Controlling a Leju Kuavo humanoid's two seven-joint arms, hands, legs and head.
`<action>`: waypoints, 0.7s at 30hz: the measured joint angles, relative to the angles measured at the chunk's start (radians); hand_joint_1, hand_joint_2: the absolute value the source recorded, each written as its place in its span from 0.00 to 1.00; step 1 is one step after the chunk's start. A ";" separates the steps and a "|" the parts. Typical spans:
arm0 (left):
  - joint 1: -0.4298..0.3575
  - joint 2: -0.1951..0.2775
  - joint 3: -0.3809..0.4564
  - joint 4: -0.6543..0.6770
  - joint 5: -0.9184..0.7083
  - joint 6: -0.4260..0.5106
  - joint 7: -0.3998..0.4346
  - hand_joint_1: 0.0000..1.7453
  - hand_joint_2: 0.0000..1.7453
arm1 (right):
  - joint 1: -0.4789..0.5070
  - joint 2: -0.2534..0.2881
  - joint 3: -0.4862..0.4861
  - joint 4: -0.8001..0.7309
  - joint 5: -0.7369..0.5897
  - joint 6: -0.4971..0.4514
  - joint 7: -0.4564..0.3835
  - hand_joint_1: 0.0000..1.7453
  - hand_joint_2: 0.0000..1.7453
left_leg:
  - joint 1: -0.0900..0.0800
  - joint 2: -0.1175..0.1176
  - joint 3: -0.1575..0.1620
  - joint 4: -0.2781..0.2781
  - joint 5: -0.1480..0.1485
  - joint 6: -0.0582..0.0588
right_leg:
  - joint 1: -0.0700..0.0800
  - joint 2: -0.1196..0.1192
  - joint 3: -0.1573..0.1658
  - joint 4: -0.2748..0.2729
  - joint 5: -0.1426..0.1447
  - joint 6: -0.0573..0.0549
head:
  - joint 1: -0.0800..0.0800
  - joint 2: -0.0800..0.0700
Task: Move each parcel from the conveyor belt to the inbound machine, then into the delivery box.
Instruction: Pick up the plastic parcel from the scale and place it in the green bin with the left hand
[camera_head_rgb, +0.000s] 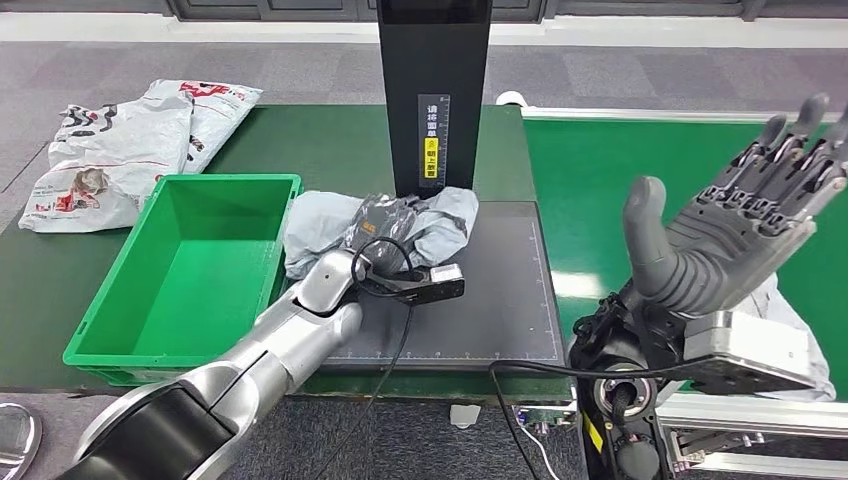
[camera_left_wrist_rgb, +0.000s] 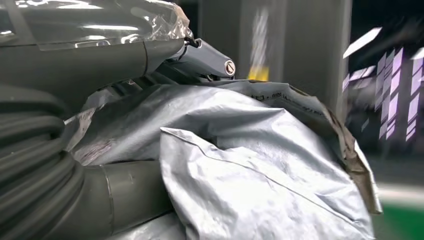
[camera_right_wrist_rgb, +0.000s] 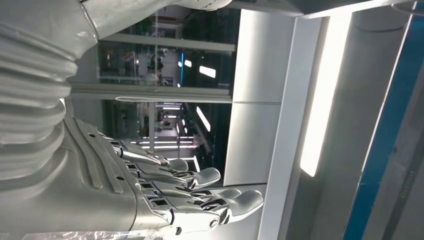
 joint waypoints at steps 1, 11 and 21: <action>0.001 0.004 0.009 -0.036 -0.010 -0.008 -0.001 1.00 1.00 | 0.001 0.000 -0.002 0.000 0.000 -0.001 -0.001 0.00 1.00 | 0.000 0.000 0.000 0.000 0.000 0.000 | 0.000 0.000 0.000 0.000 0.000 0.000 | 0.000 0.000; 0.015 0.027 0.062 -0.178 -0.045 -0.023 -0.004 1.00 1.00 | 0.002 0.000 -0.005 0.000 -0.003 -0.005 -0.008 0.00 1.00 | 0.000 0.000 -0.001 0.000 0.000 0.000 | 0.000 0.000 -0.001 0.000 0.000 0.000 | 0.000 0.000; 0.024 0.033 0.065 -0.197 -0.045 -0.023 -0.004 1.00 1.00 | 0.002 0.000 -0.005 0.000 -0.003 -0.005 -0.008 0.00 1.00 | 0.000 0.000 -0.001 0.000 0.000 0.000 | 0.000 0.000 -0.001 0.000 0.000 0.000 | 0.000 0.000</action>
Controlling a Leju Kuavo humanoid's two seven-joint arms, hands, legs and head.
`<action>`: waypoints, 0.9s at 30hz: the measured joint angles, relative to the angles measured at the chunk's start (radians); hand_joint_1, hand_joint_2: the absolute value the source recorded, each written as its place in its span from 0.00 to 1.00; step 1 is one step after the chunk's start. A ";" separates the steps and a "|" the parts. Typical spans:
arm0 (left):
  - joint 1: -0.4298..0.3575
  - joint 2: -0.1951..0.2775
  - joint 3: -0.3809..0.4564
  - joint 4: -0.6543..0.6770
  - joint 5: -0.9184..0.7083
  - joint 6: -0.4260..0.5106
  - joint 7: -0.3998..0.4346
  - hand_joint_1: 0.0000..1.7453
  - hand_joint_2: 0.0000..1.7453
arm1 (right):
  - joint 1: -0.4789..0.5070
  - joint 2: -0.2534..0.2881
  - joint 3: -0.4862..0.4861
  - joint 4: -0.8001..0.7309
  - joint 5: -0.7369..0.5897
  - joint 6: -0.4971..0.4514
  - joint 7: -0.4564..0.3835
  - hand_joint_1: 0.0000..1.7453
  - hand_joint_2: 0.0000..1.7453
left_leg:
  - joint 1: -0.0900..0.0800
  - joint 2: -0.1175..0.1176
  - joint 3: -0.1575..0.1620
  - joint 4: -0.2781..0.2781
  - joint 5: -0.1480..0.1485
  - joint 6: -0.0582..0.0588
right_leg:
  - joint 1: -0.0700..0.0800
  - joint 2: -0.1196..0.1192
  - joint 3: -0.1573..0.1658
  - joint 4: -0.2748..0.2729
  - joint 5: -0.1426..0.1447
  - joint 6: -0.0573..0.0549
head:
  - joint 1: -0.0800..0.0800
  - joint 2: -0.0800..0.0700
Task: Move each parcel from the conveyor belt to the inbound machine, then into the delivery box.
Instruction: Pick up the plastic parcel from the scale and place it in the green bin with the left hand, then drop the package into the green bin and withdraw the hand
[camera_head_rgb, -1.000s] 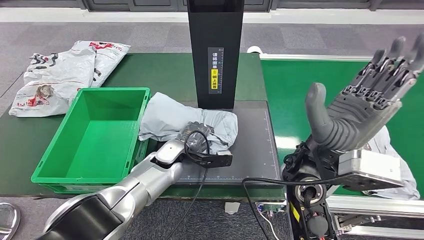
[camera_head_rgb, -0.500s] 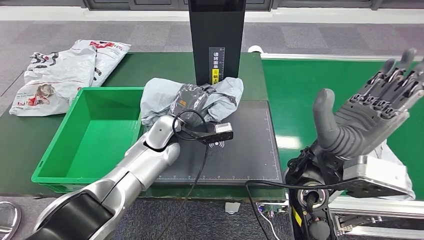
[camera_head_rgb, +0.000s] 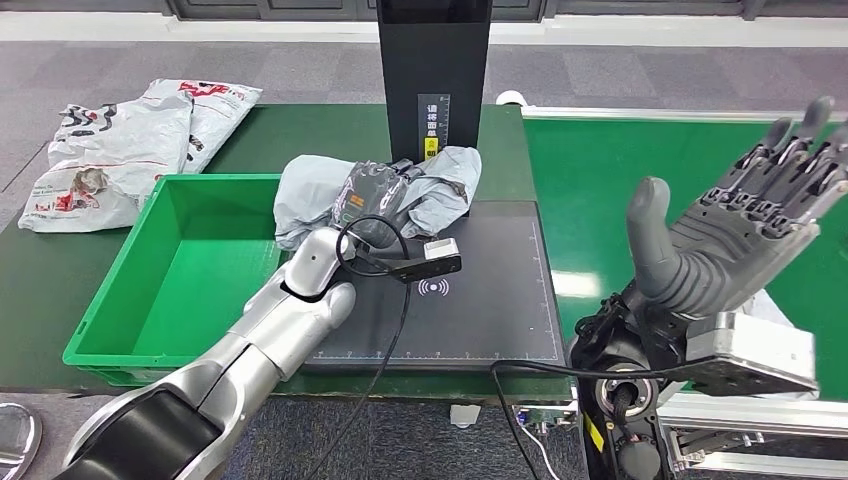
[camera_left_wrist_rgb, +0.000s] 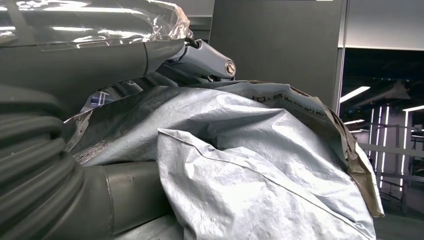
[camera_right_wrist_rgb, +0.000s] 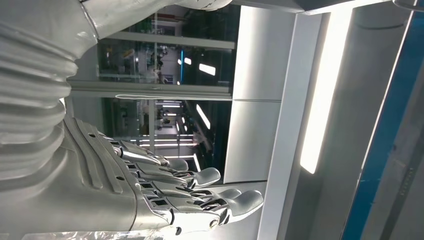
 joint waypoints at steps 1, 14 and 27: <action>0.000 0.000 0.000 -0.001 0.000 0.000 0.000 1.00 1.00 | 0.000 0.000 0.000 0.000 0.000 0.000 0.000 0.00 1.00 | 0.000 0.000 0.000 0.000 0.000 0.000 | 0.000 0.000 0.000 0.000 0.000 0.000 | 0.000 0.000; 0.101 0.044 0.090 -0.359 -0.049 0.018 -0.033 1.00 1.00 | 0.040 -0.008 -0.004 -0.008 0.010 -0.009 -0.007 0.00 1.00 | 0.000 0.000 -0.001 0.000 0.000 0.000 | 0.000 0.000 -0.001 0.000 0.000 0.000 | 0.000 0.000; 0.142 0.102 0.196 -0.537 -0.152 0.020 0.030 1.00 1.00 | 0.082 -0.016 -0.022 -0.049 0.021 -0.009 -0.005 0.00 1.00 | 0.000 0.000 -0.001 0.000 0.000 0.000 | 0.000 0.000 -0.001 0.000 0.000 0.000 | 0.000 0.000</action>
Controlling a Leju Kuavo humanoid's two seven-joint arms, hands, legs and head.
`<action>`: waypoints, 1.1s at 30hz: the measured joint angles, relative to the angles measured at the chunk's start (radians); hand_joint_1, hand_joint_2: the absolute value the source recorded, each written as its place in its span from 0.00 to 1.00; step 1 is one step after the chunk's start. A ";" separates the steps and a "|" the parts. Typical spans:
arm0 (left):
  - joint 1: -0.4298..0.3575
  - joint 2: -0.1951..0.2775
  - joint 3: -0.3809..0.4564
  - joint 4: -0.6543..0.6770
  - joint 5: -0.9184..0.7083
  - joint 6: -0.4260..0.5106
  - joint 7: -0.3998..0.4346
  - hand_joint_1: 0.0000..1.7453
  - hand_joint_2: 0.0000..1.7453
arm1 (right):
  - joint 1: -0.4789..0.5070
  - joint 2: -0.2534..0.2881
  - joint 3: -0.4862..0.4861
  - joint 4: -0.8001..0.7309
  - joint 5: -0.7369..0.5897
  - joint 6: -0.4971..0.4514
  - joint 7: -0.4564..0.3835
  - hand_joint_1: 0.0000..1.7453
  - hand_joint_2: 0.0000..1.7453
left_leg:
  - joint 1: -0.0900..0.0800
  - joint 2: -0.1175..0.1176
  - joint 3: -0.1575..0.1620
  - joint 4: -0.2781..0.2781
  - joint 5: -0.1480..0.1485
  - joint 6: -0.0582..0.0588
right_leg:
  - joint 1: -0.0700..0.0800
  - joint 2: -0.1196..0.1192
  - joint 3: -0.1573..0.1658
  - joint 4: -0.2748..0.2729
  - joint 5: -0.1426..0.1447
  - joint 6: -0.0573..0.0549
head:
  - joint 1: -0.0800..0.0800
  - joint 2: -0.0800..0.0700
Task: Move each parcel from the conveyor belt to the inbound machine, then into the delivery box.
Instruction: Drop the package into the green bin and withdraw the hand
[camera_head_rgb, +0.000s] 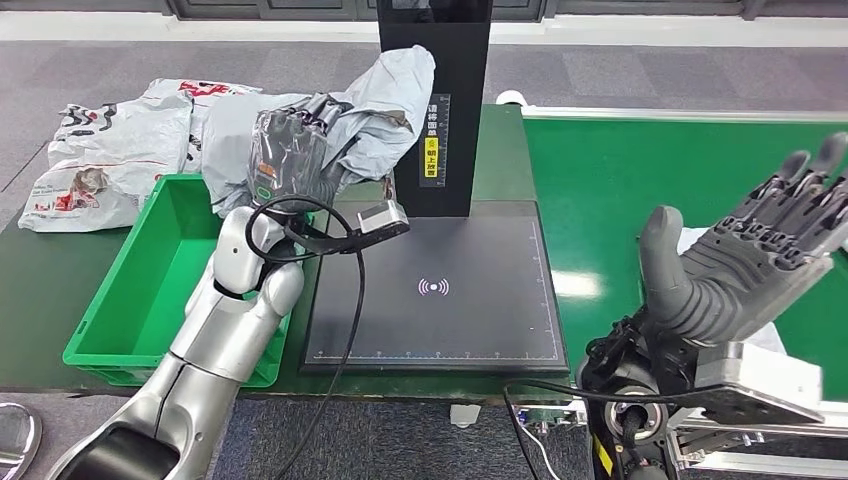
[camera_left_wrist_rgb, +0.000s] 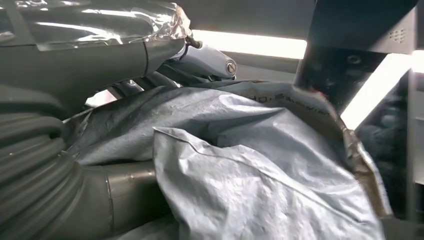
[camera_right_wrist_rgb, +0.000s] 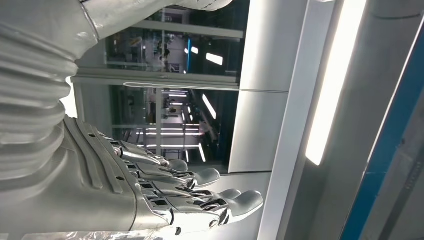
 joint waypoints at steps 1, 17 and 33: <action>0.002 0.008 0.006 -0.005 -0.036 0.001 0.031 1.00 1.00 | 0.003 0.000 0.000 -0.002 0.002 0.000 0.002 0.00 1.00 | 0.000 0.000 0.000 0.000 0.000 0.000 | 0.000 0.000 0.000 0.000 0.000 0.000 | 0.000 0.000; 0.221 0.161 0.280 -0.102 -0.146 0.026 0.088 1.00 1.00 | 0.061 -0.027 -0.009 -0.015 -0.001 0.000 0.016 0.00 1.00 | 0.002 0.001 -0.001 -0.001 -0.001 -0.003 | 0.003 0.001 -0.001 0.000 -0.001 -0.002 | 0.000 0.000; 0.260 0.213 0.347 0.043 -0.214 -0.122 0.214 0.00 1.00 | 0.064 -0.032 -0.026 -0.034 0.029 0.012 0.049 0.00 1.00 | 0.002 0.001 -0.001 0.000 0.000 -0.004 | 0.004 0.001 -0.002 0.000 -0.001 -0.003 | 0.000 0.000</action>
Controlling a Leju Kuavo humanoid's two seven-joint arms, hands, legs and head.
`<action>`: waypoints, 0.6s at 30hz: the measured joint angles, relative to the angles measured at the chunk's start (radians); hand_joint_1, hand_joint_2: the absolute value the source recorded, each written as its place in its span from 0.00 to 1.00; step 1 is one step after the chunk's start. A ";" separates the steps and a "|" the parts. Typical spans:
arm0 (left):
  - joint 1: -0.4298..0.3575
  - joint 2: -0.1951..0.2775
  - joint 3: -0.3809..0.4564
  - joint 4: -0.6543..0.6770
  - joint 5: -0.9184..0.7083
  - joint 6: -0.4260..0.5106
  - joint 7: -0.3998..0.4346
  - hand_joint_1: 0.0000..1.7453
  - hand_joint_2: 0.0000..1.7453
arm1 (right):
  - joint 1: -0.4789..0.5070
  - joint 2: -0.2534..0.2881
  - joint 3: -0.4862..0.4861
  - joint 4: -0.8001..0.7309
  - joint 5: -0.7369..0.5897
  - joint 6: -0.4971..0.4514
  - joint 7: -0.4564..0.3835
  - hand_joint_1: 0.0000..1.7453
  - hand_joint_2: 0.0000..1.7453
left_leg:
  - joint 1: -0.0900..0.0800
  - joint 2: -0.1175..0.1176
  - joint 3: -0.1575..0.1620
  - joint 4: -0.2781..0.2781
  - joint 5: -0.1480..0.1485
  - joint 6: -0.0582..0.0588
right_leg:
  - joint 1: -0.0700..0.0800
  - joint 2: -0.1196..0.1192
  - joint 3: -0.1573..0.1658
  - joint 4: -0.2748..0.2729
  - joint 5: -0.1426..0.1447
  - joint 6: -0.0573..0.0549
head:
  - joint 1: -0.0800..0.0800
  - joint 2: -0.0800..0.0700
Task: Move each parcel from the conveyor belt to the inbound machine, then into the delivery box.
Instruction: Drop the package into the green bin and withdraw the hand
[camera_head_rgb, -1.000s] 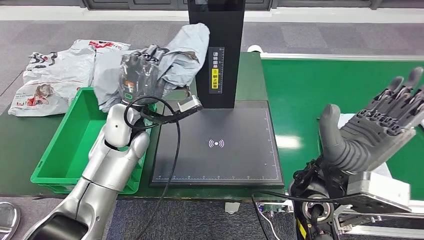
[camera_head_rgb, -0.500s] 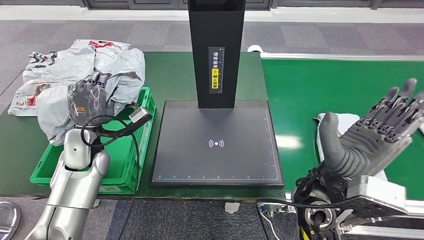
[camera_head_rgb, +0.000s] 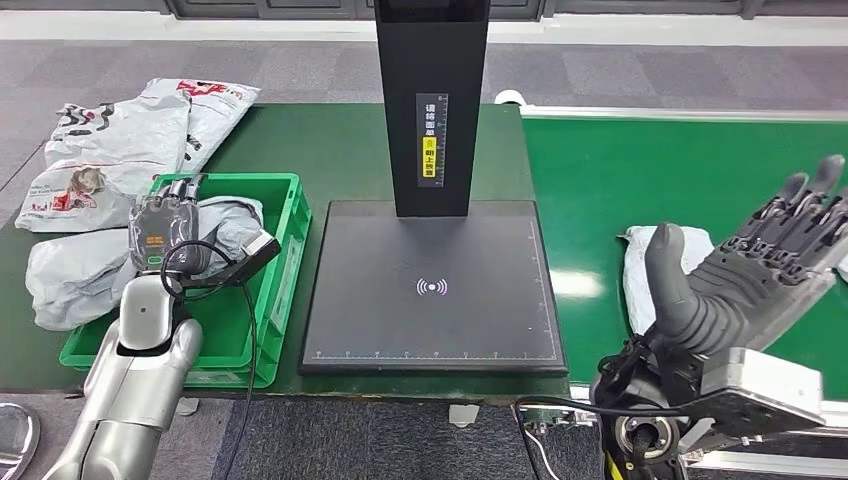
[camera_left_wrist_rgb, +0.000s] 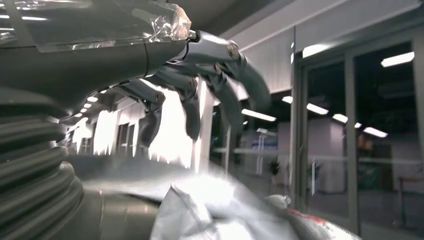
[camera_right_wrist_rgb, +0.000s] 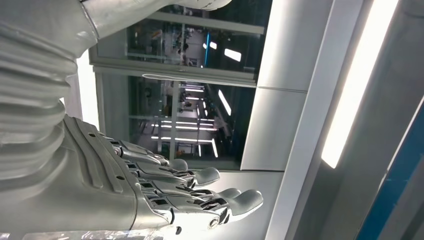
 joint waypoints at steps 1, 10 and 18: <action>-0.001 0.000 -0.007 0.007 0.000 -0.009 0.012 0.00 1.00 | 0.000 0.000 -0.001 0.000 0.000 0.002 -0.001 0.00 1.00 | 0.000 0.001 0.000 0.000 0.000 0.000 | 0.000 0.001 0.000 0.000 0.000 0.000 | 0.000 0.000; -0.041 -0.047 -0.049 0.054 0.112 -0.042 -0.109 0.00 1.00 | -0.003 0.000 -0.009 0.000 0.007 0.012 0.002 0.00 1.00 | 0.000 0.000 0.000 0.000 0.000 0.000 | -0.001 0.000 0.000 0.000 0.000 0.000 | 0.000 0.000; -0.038 -0.157 -0.047 -0.070 0.853 -0.095 -0.435 0.00 1.00 | -0.003 0.000 -0.015 0.006 -0.014 0.018 -0.009 0.00 1.00 | -0.001 -0.001 0.000 0.000 0.000 0.001 | -0.001 0.000 0.001 0.000 0.001 0.001 | 0.000 0.000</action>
